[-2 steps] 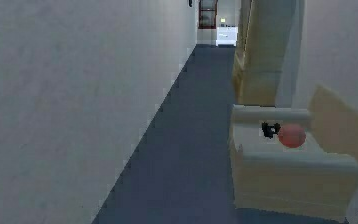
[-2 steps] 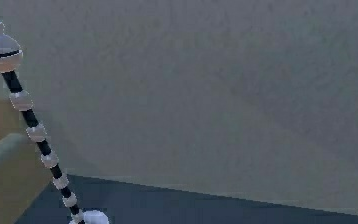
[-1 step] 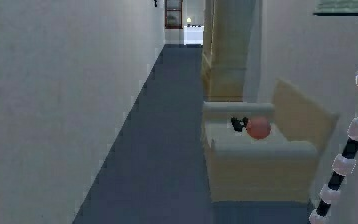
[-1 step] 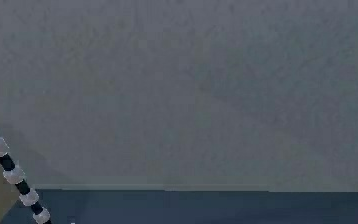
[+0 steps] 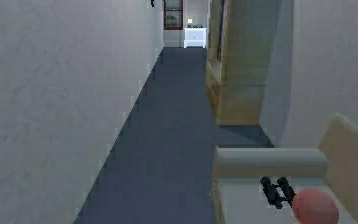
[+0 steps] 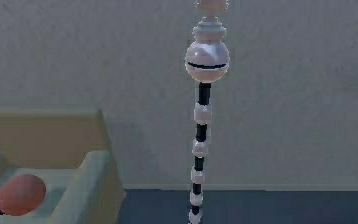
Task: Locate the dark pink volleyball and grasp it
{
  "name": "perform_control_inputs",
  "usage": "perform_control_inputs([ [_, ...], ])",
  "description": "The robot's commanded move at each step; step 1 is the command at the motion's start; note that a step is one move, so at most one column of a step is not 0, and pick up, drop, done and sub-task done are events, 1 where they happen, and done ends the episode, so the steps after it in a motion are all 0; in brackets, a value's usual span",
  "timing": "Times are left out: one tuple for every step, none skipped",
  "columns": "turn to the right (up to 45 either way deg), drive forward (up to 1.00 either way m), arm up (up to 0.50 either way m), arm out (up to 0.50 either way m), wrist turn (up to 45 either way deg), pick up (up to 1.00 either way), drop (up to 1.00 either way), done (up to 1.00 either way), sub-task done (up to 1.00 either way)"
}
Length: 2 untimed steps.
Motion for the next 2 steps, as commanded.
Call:
perform_control_inputs([
  [-42.0, 0.0, 0.0, 0.0, 0.0, 0.0, 0.0, 0.0, 0.0],
  [36.0, 0.0, 0.0, 0.0, 0.0, 0.0, 0.0, 0.0, 0.0],
])
